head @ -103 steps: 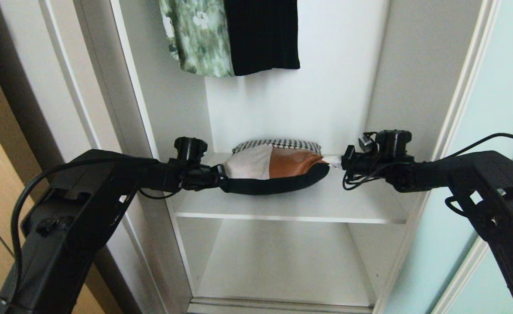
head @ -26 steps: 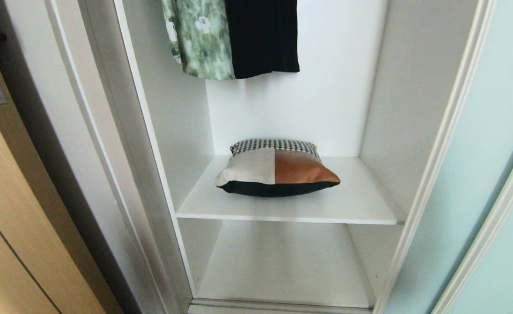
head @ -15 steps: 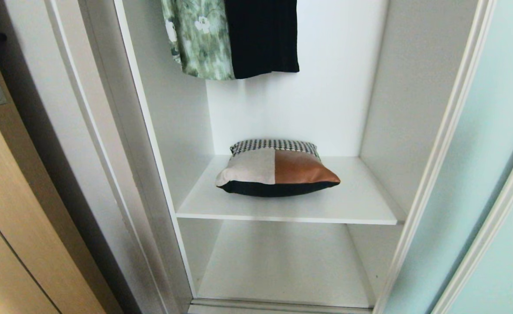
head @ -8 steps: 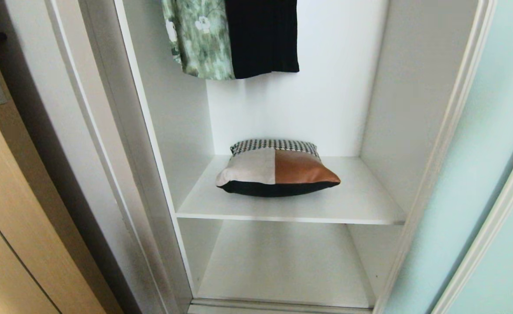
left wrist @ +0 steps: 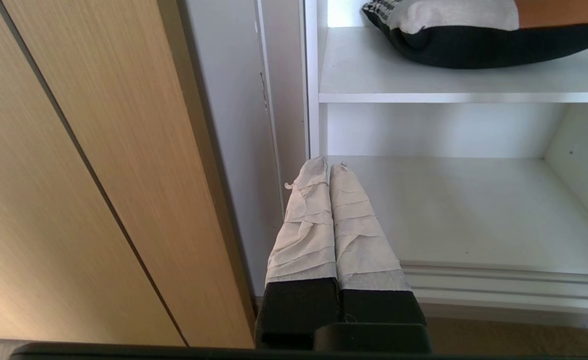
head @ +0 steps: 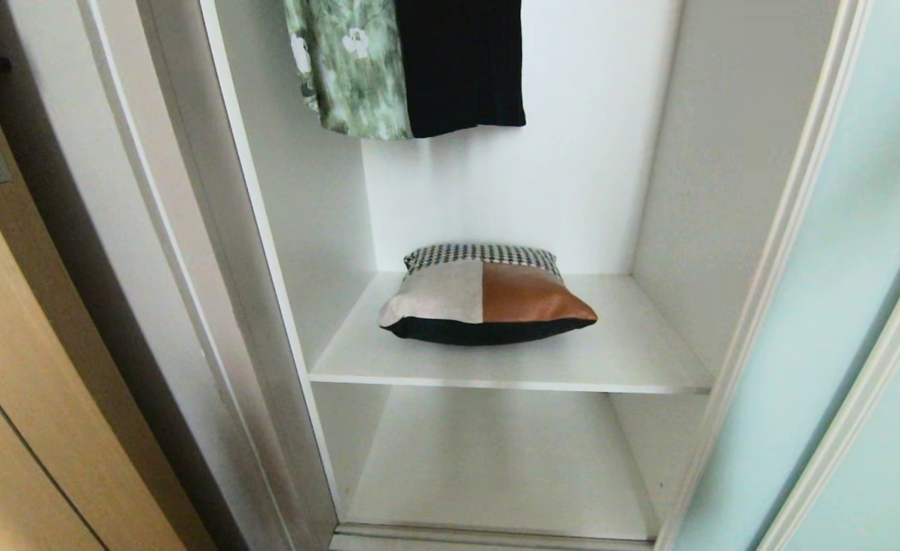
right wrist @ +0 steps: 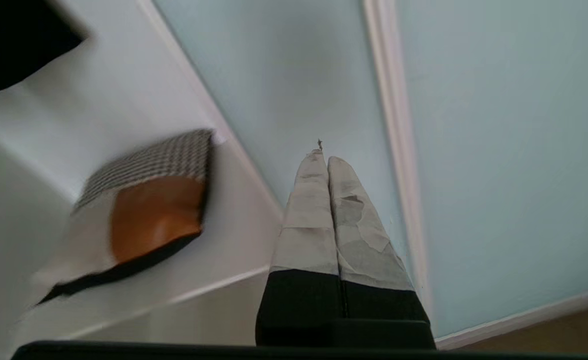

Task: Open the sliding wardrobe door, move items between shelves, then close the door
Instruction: Close the door

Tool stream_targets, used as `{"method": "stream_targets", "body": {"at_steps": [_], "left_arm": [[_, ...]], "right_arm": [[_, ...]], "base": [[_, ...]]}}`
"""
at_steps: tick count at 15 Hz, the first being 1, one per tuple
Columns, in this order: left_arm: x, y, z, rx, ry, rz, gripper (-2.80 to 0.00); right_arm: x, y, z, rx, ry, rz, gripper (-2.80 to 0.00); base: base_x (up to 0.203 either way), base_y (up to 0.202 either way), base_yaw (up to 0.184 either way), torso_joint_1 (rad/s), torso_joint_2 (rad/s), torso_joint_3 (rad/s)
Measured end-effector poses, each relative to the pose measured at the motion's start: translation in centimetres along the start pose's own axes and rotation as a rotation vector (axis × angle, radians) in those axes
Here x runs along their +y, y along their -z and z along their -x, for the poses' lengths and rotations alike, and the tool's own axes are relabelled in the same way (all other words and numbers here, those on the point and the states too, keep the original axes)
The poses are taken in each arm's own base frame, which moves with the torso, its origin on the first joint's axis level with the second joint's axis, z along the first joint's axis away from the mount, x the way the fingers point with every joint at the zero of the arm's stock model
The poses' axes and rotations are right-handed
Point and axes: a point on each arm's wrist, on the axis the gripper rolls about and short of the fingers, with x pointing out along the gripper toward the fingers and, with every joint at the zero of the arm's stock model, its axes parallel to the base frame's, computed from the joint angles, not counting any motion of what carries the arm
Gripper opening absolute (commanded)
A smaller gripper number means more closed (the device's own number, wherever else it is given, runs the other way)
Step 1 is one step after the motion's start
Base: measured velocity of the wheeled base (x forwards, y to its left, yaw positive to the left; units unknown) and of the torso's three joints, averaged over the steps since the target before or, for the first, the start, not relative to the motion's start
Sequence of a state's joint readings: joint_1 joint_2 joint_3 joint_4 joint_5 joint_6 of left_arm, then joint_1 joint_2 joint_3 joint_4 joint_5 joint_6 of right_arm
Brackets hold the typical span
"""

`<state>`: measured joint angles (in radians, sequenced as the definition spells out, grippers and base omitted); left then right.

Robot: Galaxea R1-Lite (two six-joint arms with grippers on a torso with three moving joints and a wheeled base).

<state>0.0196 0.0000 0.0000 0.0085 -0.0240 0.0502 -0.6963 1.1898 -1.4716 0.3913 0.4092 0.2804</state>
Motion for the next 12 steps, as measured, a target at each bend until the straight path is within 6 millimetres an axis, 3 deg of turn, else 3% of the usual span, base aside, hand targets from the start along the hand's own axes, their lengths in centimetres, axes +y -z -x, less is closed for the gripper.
{"method": "stream_targets", "body": {"at_steps": [5, 12], "left_arm": [[0.0, 0.0, 0.0, 0.000, 0.000, 0.000, -2.80], [0.0, 0.0, 0.0, 0.000, 0.000, 0.000, -2.80]], "right_arm": [[-3.9, -0.1, -3.3, 0.097, -0.082, -0.072, -2.80], [-6.5, 0.9, -7.0, 0.233, -0.256, -0.181, -2.80]], "base": [[0.000, 0.000, 0.000, 0.000, 0.00, 0.000], [0.000, 0.000, 0.000, 0.000, 0.00, 0.000]]}}
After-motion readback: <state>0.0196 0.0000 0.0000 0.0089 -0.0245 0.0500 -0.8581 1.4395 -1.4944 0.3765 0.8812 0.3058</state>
